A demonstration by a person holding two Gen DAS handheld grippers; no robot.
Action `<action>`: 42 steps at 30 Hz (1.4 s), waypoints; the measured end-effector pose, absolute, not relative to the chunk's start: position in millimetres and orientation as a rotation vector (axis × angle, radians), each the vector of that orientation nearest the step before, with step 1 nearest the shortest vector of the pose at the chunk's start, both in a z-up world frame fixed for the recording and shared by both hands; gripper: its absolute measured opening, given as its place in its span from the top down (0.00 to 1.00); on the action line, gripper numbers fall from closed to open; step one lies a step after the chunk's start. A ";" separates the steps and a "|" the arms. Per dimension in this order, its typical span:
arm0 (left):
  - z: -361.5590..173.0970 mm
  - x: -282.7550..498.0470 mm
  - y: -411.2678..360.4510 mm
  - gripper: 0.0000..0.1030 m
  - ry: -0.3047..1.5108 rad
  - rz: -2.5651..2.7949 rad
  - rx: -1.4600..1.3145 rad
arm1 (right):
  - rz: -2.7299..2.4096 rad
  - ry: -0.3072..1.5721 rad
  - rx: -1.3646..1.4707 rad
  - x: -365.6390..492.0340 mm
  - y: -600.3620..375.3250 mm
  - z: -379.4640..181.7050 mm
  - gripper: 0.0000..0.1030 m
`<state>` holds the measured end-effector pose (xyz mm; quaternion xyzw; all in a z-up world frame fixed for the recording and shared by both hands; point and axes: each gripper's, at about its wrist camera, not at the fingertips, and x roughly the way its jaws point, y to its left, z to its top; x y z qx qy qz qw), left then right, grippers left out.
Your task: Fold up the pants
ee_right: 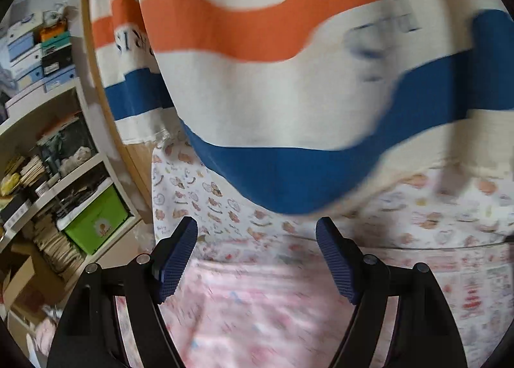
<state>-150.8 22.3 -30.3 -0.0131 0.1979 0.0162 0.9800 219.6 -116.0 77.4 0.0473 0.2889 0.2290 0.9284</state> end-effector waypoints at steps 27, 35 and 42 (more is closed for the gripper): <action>50.7 150.9 80.6 0.61 0.529 0.050 -0.093 | 0.231 0.636 0.074 265.8 -216.7 41.4 0.27; 19.5 194.3 109.9 0.62 0.639 0.062 -0.033 | 0.256 0.633 0.062 287.8 -196.6 15.3 0.27; -2.4 203.0 115.1 0.62 0.788 0.054 -0.051 | 0.335 0.816 0.222 311.3 -209.5 -2.8 0.29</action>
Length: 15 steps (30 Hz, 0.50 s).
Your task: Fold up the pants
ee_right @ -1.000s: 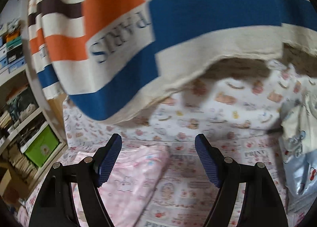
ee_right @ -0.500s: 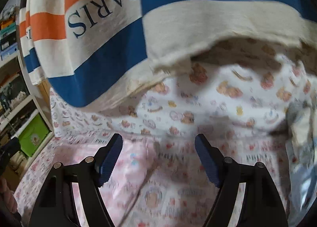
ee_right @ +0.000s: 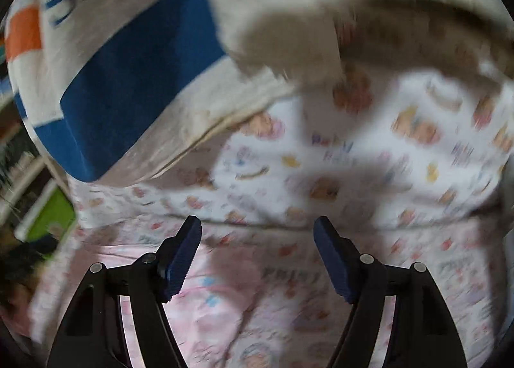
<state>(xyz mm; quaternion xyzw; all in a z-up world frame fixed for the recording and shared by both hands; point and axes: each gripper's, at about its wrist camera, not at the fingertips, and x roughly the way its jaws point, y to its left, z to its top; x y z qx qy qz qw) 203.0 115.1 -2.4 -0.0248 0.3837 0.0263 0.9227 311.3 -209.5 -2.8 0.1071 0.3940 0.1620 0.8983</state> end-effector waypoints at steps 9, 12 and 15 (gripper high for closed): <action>-49.1 230.4 124.2 0.76 0.965 -0.010 -0.137 | 0.380 0.876 0.191 309.7 -199.0 -25.9 0.49; -52.4 230.7 126.1 0.76 0.965 -0.001 -0.147 | 0.393 0.871 0.210 308.0 -203.2 -26.1 0.50; -49.4 227.8 126.1 0.98 0.950 -0.011 -0.166 | 0.402 0.874 0.217 307.5 -205.7 -27.7 0.55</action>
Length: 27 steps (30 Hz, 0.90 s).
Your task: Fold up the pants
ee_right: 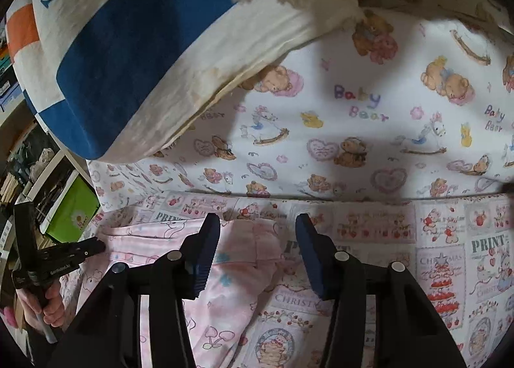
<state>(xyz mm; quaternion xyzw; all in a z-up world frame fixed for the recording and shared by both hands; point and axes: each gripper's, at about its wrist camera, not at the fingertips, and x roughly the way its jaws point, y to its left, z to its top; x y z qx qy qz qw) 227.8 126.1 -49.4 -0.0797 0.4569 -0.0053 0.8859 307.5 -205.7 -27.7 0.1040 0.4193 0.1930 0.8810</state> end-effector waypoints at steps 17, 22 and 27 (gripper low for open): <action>-43.1 230.4 126.7 0.99 0.799 0.073 -0.061 | 0.468 0.970 0.239 306.6 -201.9 -42.7 0.55; -49.8 237.1 120.2 0.99 0.811 0.098 -0.017 | 0.470 0.958 0.212 302.8 -193.8 -41.7 0.64; -49.5 235.3 127.3 1.00 0.807 0.107 -0.052 | 0.424 0.917 0.119 298.2 -177.5 -35.4 0.93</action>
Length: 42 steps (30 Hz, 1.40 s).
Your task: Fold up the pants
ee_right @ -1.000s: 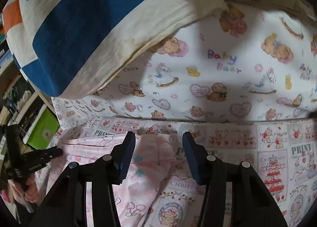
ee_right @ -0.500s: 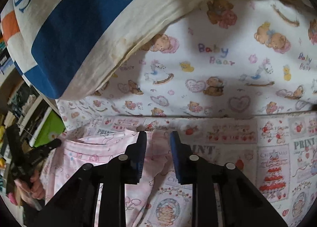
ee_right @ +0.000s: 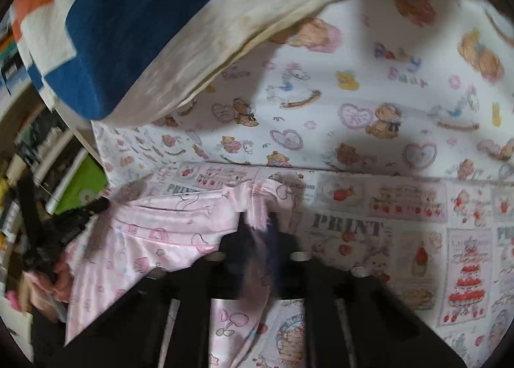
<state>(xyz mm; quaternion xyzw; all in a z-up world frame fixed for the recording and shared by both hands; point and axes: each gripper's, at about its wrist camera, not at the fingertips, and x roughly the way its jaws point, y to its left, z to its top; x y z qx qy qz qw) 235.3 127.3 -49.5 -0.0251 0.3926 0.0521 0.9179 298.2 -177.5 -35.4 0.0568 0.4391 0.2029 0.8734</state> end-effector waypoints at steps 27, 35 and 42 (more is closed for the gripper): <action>111.0 78.7 79.7 0.23 0.234 0.133 0.045 | 0.261 0.420 0.067 181.5 -216.9 133.1 0.16; 142.7 -49.0 51.8 0.01 -0.049 0.151 0.071 | 0.375 0.202 0.090 47.3 -227.4 175.7 0.04; 130.6 -119.5 46.0 0.01 -0.148 0.124 0.016 | 0.342 0.035 0.094 -56.9 -233.4 177.5 0.00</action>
